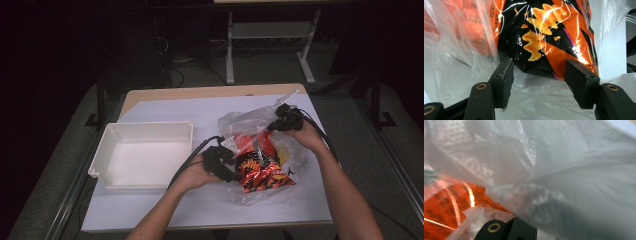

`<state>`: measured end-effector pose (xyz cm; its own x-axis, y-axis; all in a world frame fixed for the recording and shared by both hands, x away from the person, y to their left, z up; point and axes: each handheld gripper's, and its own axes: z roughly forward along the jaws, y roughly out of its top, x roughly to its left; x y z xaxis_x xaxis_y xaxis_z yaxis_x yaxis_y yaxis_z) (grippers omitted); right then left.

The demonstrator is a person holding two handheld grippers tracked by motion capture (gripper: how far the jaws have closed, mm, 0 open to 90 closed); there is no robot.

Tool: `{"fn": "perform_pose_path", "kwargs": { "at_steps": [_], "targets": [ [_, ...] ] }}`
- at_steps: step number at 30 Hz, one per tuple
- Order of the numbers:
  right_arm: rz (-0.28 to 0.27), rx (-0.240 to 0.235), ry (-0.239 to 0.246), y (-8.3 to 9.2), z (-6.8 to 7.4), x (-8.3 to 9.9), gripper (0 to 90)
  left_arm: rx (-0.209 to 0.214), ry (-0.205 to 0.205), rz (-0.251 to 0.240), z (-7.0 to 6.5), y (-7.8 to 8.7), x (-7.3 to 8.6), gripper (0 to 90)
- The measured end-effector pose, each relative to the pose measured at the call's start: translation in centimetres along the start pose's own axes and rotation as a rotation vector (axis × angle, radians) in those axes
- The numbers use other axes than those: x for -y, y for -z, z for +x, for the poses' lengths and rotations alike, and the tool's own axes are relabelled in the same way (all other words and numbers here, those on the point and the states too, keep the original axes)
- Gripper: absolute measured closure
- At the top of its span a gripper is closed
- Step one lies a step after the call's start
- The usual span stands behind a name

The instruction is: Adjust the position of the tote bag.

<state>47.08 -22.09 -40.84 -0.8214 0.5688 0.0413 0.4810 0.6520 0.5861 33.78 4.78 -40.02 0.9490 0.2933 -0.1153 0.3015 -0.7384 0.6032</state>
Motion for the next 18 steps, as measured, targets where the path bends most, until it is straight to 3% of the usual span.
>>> {"fn": "perform_pose_path", "kwargs": {
  "at_steps": [3,8,14,18],
  "targets": [
    [0.027,-0.041,-0.013,-0.3,0.0,0.4,89.9,0.011,0.002,0.012,-0.1,-0.1,0.0,40.2],
    [0.136,-0.108,0.036,-0.9,0.6,1.4,89.9,0.031,-0.015,0.013,-0.7,-0.1,0.1,40.2],
    [0.100,-0.178,0.033,0.4,1.1,3.5,89.9,0.045,-0.037,0.018,-1.7,-0.3,0.4,39.7],
    [0.079,-0.193,0.022,1.5,1.2,5.2,89.9,0.061,-0.044,0.021,-2.1,-0.7,0.5,39.1]
  ]
}}
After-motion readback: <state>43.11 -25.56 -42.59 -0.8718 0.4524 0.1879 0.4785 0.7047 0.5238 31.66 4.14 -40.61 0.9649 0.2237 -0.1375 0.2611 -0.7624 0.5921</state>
